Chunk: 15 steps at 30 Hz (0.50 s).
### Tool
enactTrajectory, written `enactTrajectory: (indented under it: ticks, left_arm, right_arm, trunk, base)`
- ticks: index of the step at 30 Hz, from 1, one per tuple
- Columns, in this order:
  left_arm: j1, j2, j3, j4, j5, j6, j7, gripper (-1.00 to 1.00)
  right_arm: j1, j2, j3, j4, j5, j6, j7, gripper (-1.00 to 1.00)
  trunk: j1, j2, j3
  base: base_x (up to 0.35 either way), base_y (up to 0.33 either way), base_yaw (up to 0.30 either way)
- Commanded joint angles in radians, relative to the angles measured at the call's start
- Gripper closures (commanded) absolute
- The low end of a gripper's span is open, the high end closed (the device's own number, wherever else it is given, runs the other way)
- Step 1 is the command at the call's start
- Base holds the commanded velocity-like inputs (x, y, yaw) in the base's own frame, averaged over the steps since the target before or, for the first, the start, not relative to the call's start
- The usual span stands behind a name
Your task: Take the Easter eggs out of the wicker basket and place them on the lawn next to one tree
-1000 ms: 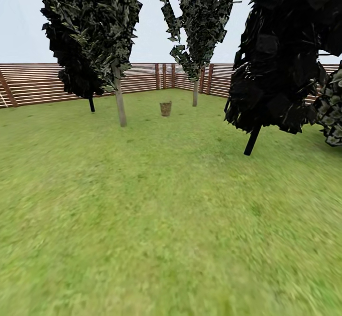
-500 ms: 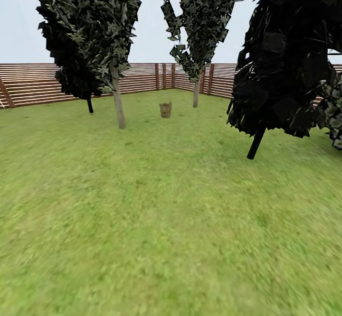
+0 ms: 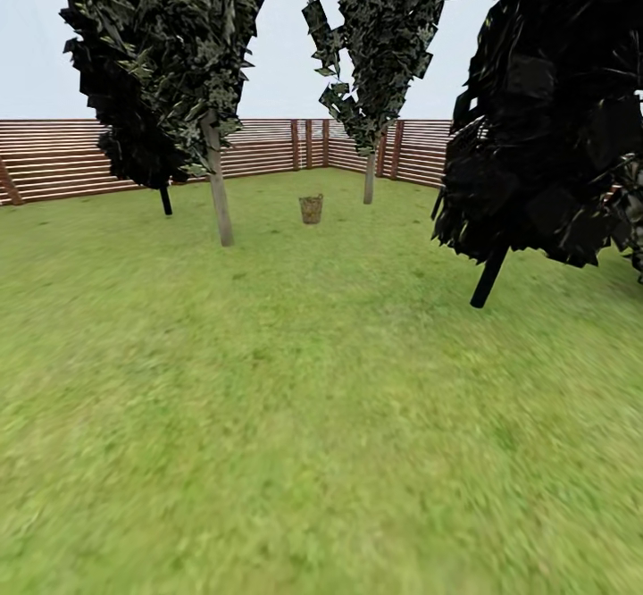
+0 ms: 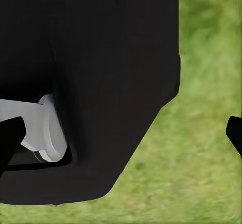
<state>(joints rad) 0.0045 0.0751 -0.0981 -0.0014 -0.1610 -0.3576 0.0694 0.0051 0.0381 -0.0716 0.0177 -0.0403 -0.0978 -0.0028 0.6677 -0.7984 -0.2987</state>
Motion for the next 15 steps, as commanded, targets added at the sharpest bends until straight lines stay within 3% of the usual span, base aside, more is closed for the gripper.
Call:
enactTrajectory:
  ticks: [1,15]
  left_arm:
    - [0.000,0.000,-0.008,0.000,-0.006,-0.003,0.007,-1.00]
    - [0.000,0.000,-0.008,0.000,-0.006,-0.003,0.007,-1.00]
  right_arm:
    - [0.000,0.000,-0.007,0.002,-0.004,-0.007,0.000,-1.00]
    - [0.000,0.000,-0.007,0.002,-0.004,-0.007,0.000,-1.00]
  trunk:
    - [0.001,-0.001,-0.001]
    - [0.001,-0.001,-0.001]
  base:
    - [0.340,0.000,0.000]
    - [0.340,0.063,0.000]
